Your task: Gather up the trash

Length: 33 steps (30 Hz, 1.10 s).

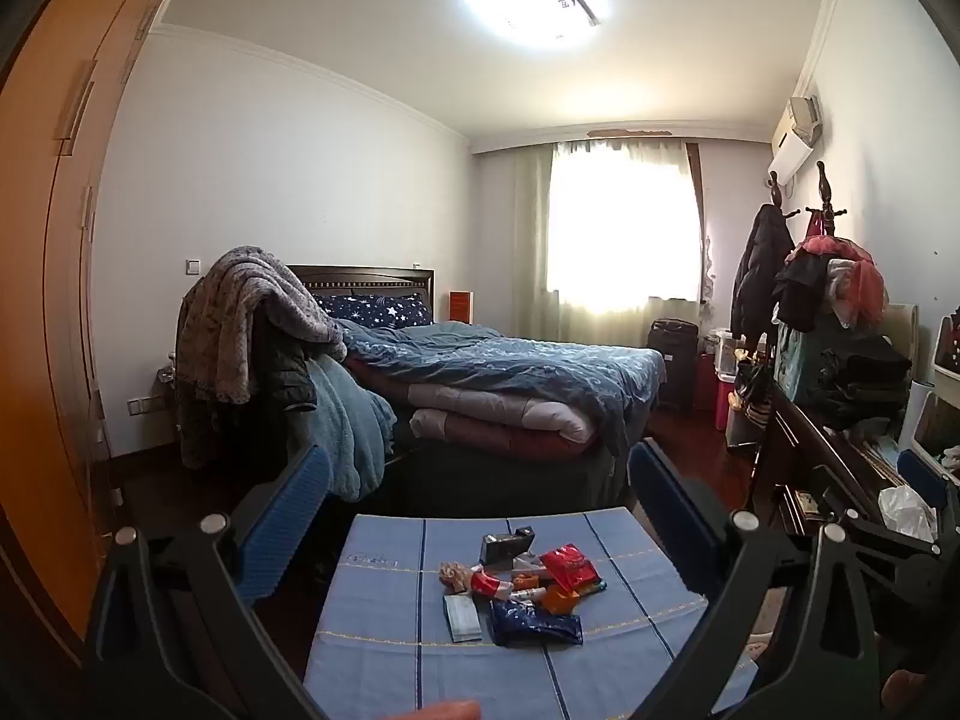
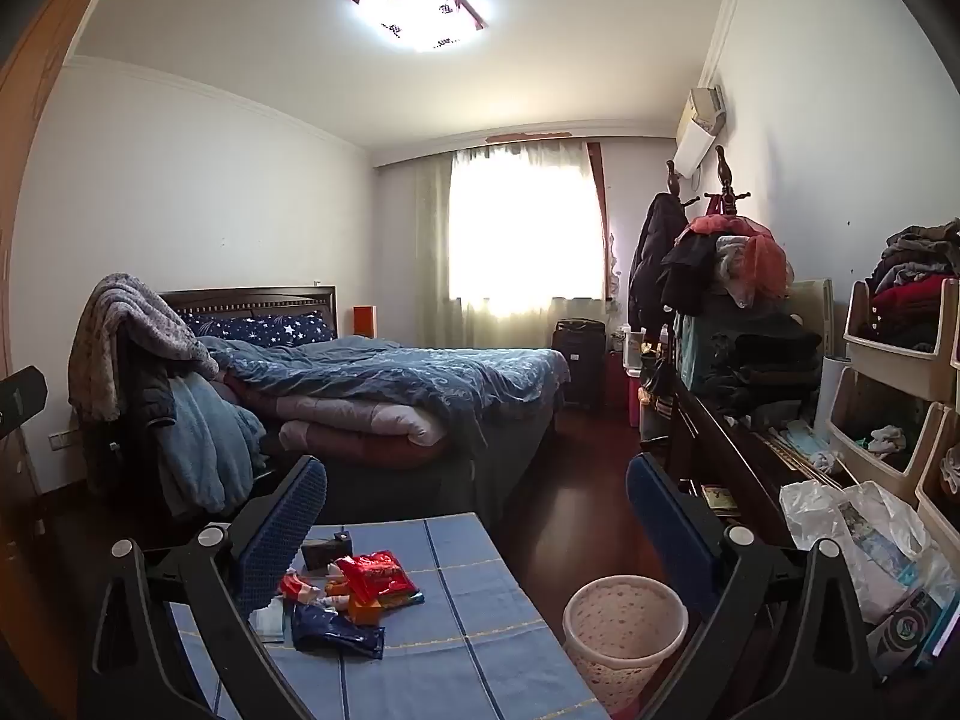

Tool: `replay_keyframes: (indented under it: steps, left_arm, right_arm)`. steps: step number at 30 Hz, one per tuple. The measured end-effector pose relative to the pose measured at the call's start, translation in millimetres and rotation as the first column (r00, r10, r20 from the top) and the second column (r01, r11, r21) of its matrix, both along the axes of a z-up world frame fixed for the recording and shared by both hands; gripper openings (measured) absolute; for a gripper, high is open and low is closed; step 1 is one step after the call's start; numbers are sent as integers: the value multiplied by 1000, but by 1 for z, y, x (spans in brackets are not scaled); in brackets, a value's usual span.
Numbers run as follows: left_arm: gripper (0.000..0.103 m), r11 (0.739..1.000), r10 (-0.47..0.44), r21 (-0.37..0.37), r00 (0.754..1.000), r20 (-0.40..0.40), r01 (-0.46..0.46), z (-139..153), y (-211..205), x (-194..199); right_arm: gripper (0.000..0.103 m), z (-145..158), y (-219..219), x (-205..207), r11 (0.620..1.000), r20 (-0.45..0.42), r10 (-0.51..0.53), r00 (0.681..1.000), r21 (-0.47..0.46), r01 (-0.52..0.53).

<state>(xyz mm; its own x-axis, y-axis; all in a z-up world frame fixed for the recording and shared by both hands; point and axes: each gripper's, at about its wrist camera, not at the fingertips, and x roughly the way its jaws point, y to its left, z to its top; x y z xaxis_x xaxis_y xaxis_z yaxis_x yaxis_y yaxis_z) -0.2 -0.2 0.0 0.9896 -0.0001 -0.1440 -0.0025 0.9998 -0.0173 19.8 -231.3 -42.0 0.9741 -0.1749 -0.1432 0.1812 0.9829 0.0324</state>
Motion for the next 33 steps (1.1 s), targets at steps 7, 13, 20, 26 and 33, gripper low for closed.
replay_keyframes:
  steps: [7,13,20,26,33]
  left_arm:
    - [100,1000,-14,-6,1000,-7,14,-1,-2,0]
    - [100,1000,-4,-11,1000,-7,4,6,2,-1]
    - [100,1000,1,-19,1000,-13,-1,0,9,2]
    - [100,1000,-4,-18,1000,-7,4,0,8,1]
    - [100,1000,2,-31,1000,-13,-3,0,6,5]
  right_arm:
    - [100,-2,4,0,1000,-4,8,1000,3,-8]
    - [100,-3,2,3,1000,-11,11,1000,-4,-11]
    - [100,-5,3,3,1000,-12,11,1000,-7,-11]
    - [100,-4,6,3,1000,-12,9,1000,-9,-9]
    - [100,-4,6,3,1000,-9,5,1000,-12,-5]
